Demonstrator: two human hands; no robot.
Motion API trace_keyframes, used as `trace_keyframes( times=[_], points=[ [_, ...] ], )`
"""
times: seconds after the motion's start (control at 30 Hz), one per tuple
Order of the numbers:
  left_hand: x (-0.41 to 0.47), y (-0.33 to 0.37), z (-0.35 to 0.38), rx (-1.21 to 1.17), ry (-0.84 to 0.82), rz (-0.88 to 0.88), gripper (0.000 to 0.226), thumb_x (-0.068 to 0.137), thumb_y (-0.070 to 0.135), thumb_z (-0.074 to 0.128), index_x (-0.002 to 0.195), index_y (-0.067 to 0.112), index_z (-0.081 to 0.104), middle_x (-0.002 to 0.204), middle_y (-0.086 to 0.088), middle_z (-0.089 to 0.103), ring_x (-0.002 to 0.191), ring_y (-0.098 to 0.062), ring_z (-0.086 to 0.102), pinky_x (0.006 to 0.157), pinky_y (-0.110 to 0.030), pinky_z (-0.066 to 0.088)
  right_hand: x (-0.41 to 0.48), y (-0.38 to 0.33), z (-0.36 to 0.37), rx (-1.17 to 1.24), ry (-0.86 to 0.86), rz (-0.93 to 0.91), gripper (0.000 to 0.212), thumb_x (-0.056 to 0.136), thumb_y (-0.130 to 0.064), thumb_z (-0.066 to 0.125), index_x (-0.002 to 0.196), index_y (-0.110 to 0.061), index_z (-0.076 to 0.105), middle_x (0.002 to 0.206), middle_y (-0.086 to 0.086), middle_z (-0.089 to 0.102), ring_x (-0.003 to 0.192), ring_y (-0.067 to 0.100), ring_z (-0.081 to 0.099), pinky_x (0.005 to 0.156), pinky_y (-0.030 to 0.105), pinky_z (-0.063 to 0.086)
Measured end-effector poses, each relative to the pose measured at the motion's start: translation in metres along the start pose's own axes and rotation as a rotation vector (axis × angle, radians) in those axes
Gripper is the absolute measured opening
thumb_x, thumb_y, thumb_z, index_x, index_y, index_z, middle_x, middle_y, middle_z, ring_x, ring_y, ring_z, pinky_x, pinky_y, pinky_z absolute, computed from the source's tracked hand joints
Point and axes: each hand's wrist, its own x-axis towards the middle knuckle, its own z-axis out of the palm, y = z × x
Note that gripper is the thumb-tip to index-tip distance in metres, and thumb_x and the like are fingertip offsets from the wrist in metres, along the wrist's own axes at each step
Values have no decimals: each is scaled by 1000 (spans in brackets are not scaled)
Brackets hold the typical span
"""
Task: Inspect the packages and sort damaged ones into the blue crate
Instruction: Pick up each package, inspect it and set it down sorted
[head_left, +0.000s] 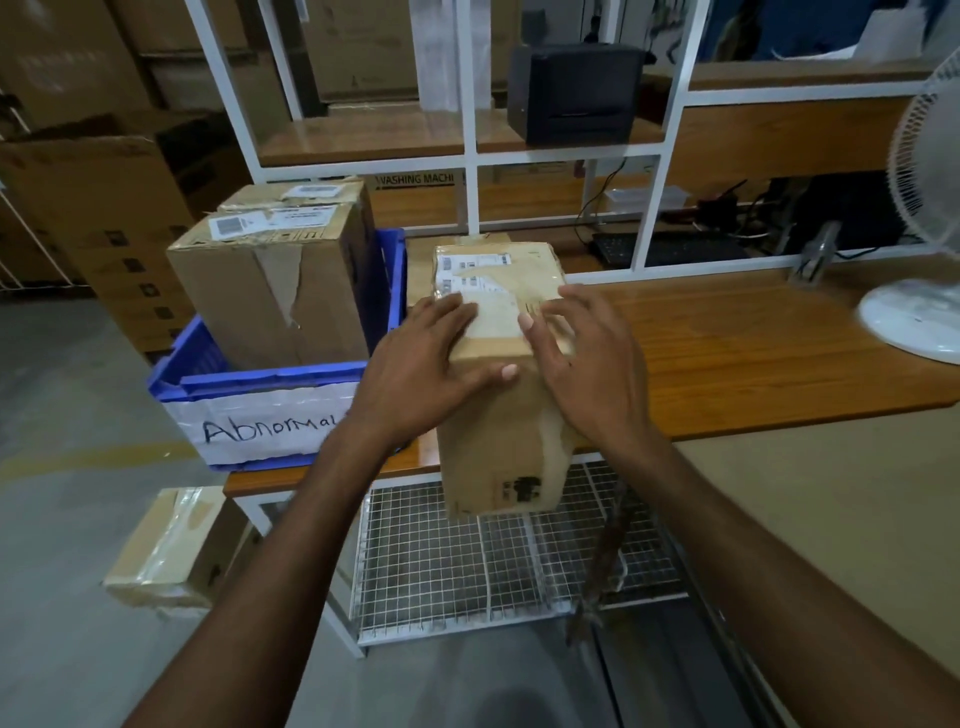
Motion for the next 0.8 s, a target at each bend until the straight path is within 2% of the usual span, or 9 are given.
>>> trace_keyframes(
  times=[0.1, 0.2, 0.27, 0.33, 0.43, 0.53, 0.63, 0.73, 0.8],
  points=[
    [-24, -8, 31, -267, 224, -29, 94, 88, 61, 71, 161, 33, 18, 168, 5, 21, 140, -16, 43, 94, -45, 55, -40, 18, 16, 184, 103, 43, 63, 100, -50, 61, 153, -24, 41, 159, 1, 37, 140, 14, 41, 101, 35, 51],
    [-49, -11, 61, -436, 178, -118, 108, 90, 55, 72, 162, 37, -6, 164, 6, 34, 119, -7, 55, 80, -30, 54, -69, 33, 31, 306, -37, 109, 95, 101, -42, 64, 164, -39, -7, 169, 3, 23, 146, 20, 39, 103, 41, 49],
    [-61, -13, 81, -457, 122, -166, 104, 94, 50, 69, 162, 35, -7, 155, 6, 48, 115, -7, 62, 76, -23, 54, -75, 37, 36, 294, -104, 149, 98, 103, -44, 60, 158, -47, -21, 168, 6, 27, 140, 26, 48, 99, 48, 54],
    [-66, -15, 94, -478, 136, -208, 90, 99, 45, 65, 162, 31, 3, 148, 6, 55, 114, -13, 68, 74, -17, 54, -75, 37, 38, 271, -137, 163, 98, 103, -47, 57, 157, -47, -24, 168, 6, 28, 139, 28, 50, 97, 50, 56],
    [-61, -8, 86, -412, 204, -242, 83, 101, 48, 60, 162, 32, 6, 135, 5, 65, 103, -16, 71, 63, -7, 46, -65, 34, 31, 259, -127, 146, 96, 103, -46, 58, 159, -46, -20, 167, 6, 32, 134, 29, 55, 94, 52, 57],
    [-52, -2, 66, -285, 303, -240, 88, 101, 55, 55, 163, 31, -2, 117, -3, 73, 86, -22, 73, 57, -17, 43, -45, 25, 18, 201, -68, 137, 96, 100, -42, 65, 161, -44, -8, 163, 1, 39, 126, 27, 60, 91, 48, 58],
    [-37, 6, 42, -207, 404, -242, 86, 102, 57, 52, 164, 33, -3, 107, 0, 71, 74, -18, 66, 56, -27, 44, -27, 10, 6, 192, -77, 112, 93, 95, -38, 72, 162, -42, 8, 158, -6, 43, 120, 17, 60, 87, 39, 59],
    [-17, 13, 21, -151, 438, -213, 59, 104, 51, 52, 157, 35, 31, 114, 4, 70, 89, -17, 67, 69, -31, 50, -9, 2, -1, 125, -106, 72, 68, 96, -41, 70, 156, -36, 39, 166, -10, 32, 138, 8, 42, 104, 29, 41],
    [-3, 7, 16, -129, 381, -210, 44, 104, 47, 51, 145, 32, 52, 121, 1, 72, 101, -22, 69, 82, -38, 55, 4, -2, -2, 113, -165, 110, 56, 96, -42, 70, 149, -32, 54, 168, -7, 30, 142, 9, 39, 107, 26, 34]
  ],
)
